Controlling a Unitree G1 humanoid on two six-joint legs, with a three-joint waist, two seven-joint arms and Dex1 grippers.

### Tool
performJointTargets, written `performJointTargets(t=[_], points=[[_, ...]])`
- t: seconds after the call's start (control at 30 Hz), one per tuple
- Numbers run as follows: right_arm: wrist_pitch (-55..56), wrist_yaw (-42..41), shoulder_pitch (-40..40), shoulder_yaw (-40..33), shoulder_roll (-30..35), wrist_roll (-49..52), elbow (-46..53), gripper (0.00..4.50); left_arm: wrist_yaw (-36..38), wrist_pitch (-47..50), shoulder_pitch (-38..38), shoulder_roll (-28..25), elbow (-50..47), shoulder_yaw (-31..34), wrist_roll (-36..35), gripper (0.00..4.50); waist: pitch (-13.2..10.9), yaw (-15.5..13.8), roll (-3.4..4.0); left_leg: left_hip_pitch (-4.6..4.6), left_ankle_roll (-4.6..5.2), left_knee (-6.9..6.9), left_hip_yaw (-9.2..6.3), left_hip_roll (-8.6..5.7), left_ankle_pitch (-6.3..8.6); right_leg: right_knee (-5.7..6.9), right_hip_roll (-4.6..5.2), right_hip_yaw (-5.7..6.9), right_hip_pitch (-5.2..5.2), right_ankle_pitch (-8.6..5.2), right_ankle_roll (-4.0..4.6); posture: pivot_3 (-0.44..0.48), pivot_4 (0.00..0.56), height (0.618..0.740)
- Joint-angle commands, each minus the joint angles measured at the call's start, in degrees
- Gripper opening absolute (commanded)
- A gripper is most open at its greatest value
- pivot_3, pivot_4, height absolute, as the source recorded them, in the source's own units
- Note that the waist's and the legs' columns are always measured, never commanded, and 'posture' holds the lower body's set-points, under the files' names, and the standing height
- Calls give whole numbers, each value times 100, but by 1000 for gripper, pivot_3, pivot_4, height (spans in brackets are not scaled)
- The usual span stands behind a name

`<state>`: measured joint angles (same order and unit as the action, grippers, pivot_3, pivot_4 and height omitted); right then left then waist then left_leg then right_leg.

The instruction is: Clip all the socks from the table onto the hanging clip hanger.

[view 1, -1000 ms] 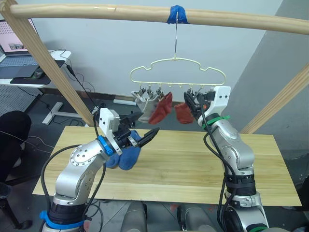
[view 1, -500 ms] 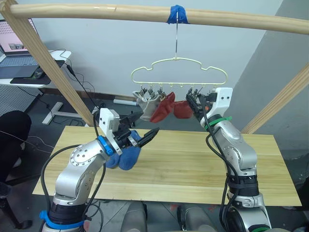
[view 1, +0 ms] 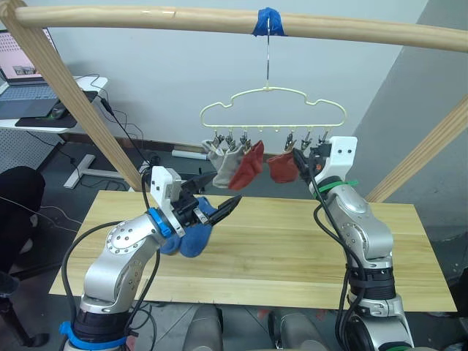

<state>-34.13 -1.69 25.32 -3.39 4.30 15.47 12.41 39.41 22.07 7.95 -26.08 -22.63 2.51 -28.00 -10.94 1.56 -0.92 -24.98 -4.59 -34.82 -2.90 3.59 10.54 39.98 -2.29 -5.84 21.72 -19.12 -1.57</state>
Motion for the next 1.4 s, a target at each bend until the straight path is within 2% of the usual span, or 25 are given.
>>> performJointTargets(t=[0.03,1.4], points=[[108,62,63,-73,-12,-51,218,2517,7,-51,46,-12,-214,-22,-35,4500,0,0,0,0,0,0,0,0,0,0,0,0,0,0,0,88,183,740],[362,118,620,-54,-235,-341,-373,2517,-155,84,55,-8,-405,-23,-45,4500,-1,-5,1,0,0,1,0,0,0,-1,0,0,0,0,0,110,181,740]])
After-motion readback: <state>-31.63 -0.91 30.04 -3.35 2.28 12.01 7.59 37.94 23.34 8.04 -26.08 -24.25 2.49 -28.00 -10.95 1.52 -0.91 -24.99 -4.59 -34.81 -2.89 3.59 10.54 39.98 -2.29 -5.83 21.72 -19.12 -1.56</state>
